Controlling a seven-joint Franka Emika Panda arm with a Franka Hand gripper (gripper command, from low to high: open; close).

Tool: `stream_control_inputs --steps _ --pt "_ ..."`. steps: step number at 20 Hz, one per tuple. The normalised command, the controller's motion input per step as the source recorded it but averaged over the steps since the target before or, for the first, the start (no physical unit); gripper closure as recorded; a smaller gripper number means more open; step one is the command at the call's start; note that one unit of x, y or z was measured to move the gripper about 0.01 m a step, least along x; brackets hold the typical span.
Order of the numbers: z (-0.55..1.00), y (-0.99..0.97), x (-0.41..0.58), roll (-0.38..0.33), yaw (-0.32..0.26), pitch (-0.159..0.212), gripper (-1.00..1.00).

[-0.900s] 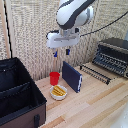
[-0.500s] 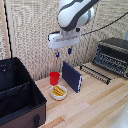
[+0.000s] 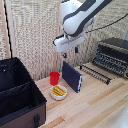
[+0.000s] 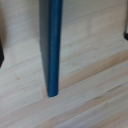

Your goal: With care, position your gripper close to the oven tray handle. Make sure to grip the handle tightly. Delicately and attentively pull the tray out from the oven.

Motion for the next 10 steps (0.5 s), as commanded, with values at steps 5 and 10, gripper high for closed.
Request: stream_control_inputs --steps 5,10 --pt "-0.10 -0.28 0.000 -0.294 0.141 -0.021 -1.00" --pt "-0.10 -0.26 0.000 -0.293 0.150 -0.023 -1.00"
